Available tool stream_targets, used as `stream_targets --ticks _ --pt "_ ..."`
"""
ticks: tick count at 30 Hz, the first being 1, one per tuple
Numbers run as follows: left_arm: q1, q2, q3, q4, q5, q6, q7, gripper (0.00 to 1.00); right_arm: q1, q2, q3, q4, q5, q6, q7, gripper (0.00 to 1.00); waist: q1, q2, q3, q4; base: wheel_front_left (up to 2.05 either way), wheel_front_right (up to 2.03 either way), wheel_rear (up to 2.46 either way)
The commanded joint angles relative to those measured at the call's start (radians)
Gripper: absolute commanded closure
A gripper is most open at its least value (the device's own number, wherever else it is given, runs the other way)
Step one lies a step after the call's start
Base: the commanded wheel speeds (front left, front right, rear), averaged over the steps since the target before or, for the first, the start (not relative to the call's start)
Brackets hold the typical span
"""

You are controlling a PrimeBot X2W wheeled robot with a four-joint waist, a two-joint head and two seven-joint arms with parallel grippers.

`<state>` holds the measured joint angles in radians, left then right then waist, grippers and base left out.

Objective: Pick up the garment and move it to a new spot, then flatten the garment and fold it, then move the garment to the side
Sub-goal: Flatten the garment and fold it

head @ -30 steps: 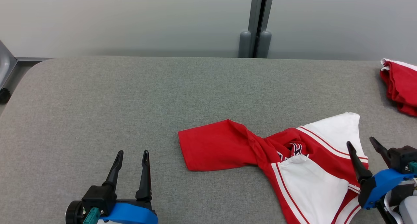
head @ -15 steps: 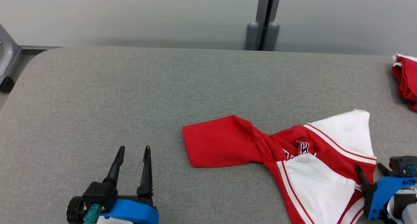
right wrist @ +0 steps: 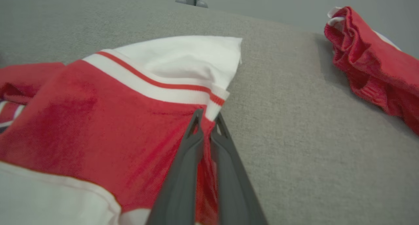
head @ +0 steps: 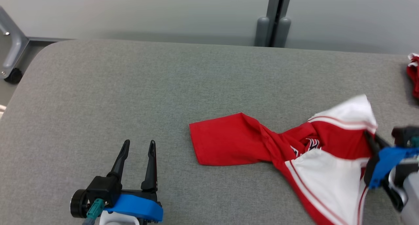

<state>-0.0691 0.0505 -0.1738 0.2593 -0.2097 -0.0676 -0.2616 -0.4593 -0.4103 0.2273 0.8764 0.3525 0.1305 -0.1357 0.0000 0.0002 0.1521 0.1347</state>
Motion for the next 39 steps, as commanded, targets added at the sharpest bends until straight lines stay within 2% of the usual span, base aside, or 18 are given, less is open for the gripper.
stream_targets --ticks 1,7,14,15,16,17,23,30,39 --pt "-0.014 0.0 0.001 0.002 0.001 0.0 -0.005 0.0 -0.048 -0.012 0.007 -0.007 -0.006 0.001 -0.011 1.0 0.0 -0.0002 0.011 0.013 0.0 0.0 0.0" --pt "-0.038 -0.001 -0.015 0.004 -0.007 0.001 -0.005 0.0 -0.233 -0.061 -0.008 0.044 -0.035 0.0 -0.035 1.0 0.0 -0.0002 0.045 0.071 0.0 0.0 0.0" --pt "-0.054 -0.001 -0.024 0.003 -0.014 0.005 -0.005 0.0 -0.381 -0.076 -0.066 0.192 -0.07 0.0 -0.057 1.0 0.0 -0.0002 0.07 0.116 0.0 0.0 0.0" --pt "-0.055 -0.001 -0.025 0.003 -0.015 0.006 -0.005 0.0 -0.39 -0.07 -0.073 0.218 -0.069 0.0 -0.054 0.73 0.0 -0.0002 0.071 0.119 0.0 0.0 0.0" --pt "-0.055 -0.001 -0.026 0.004 -0.015 0.007 -0.005 0.0 -0.395 -0.067 -0.077 0.245 -0.071 0.0 -0.044 0.58 0.0 -0.0002 0.071 0.12 0.0 0.0 0.0" --pt "-0.055 -0.001 -0.028 0.004 -0.015 0.006 -0.005 0.0 -0.403 -0.062 -0.081 0.263 -0.073 0.0 -0.049 0.0 0.0 -0.0002 0.07 0.121 0.0 0.0 0.0" --pt "-0.033 -0.001 -0.014 0.006 -0.003 0.01 -0.005 0.0 -0.374 -0.029 -0.073 0.31 -0.078 0.0 -0.101 0.0 0.0 -0.0002 0.048 0.084 0.0 0.0 0.0" --pt "-0.018 0.0 0.014 0.007 0.015 0.002 -0.005 0.0 -0.292 0.0 -0.066 0.231 -0.053 0.0 -0.13 0.0 0.0 -0.0002 0.008 0.019 0.0 0.0 0.0" --pt "0.014 -0.001 0.031 0.003 0.016 0.0 -0.005 0.0 -0.013 0.044 -0.14 -0.136 -0.022 0.0 -0.13 0.0 0.0 -0.0002 -0.041 -0.036 0.0 0.0 0.0"
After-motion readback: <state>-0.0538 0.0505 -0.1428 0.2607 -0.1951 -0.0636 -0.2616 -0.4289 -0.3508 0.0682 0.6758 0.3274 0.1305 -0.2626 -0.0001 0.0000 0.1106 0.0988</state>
